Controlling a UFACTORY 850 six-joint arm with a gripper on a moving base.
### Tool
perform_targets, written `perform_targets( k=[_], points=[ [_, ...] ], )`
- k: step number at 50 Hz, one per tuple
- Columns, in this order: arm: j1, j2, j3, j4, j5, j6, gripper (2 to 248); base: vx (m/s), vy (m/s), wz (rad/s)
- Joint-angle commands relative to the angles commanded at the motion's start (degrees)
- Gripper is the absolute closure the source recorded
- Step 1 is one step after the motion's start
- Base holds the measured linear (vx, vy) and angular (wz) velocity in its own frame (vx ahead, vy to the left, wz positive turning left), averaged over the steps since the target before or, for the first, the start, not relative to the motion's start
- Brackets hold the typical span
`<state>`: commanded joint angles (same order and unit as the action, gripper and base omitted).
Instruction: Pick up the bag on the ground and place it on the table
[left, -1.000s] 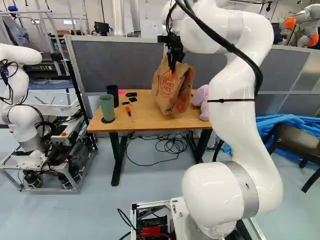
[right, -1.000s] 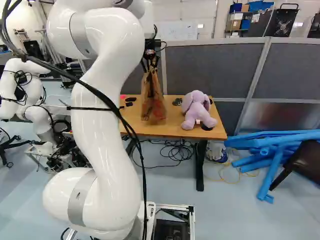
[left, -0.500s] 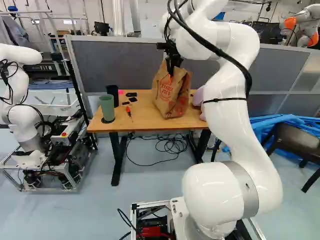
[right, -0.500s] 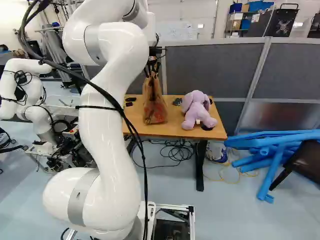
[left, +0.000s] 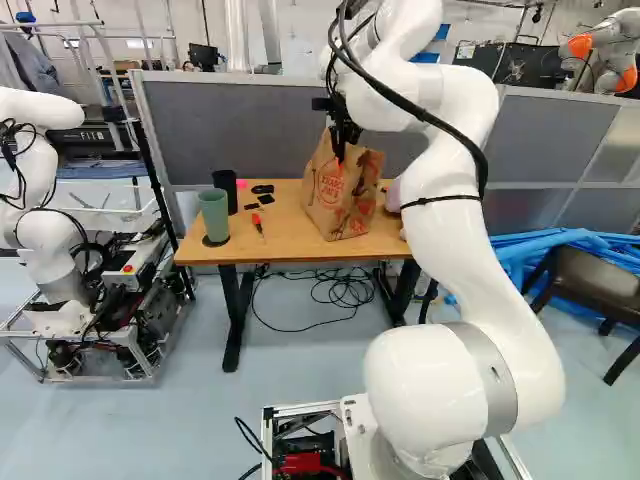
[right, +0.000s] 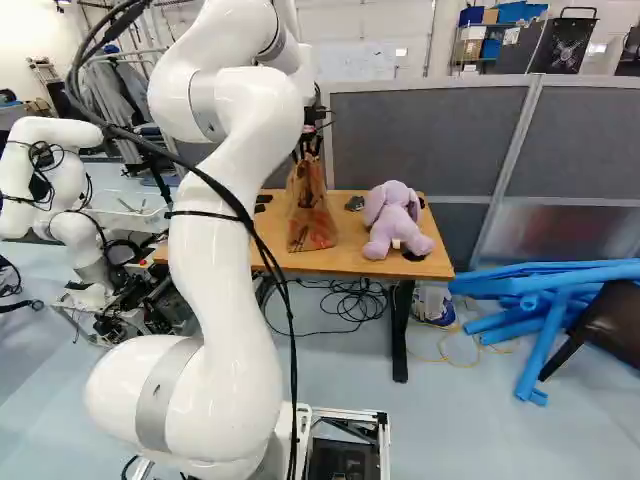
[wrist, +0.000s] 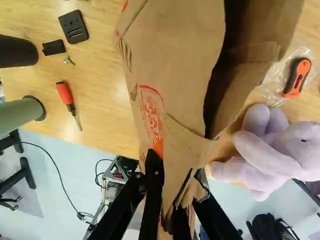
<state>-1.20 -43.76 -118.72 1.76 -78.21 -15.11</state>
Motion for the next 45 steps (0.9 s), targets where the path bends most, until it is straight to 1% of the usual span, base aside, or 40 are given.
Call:
perform_targets(
  k=[29,30,34,35,40,41,45],
  points=[
    [0.00,-0.26,-0.17,0.00,0.00,0.00,228,0.000,0.000,0.000],
    [0.00,-0.26,-0.17,0.00,0.00,0.00,203,0.000,0.000,0.000],
    [0.00,-0.26,-0.17,0.00,0.00,0.00,203,0.000,0.000,0.000],
    [0.00,-0.26,-0.17,0.00,0.00,0.00,170,0.000,0.000,0.000],
    [0.00,-0.26,-0.17,0.00,0.00,0.00,170,0.000,0.000,0.000],
    [0.00,-0.26,-0.17,0.00,0.00,0.00,136,0.000,0.000,0.000],
    [0.00,-0.26,-0.17,0.00,0.00,0.00,136,0.000,0.000,0.000]
  ],
)
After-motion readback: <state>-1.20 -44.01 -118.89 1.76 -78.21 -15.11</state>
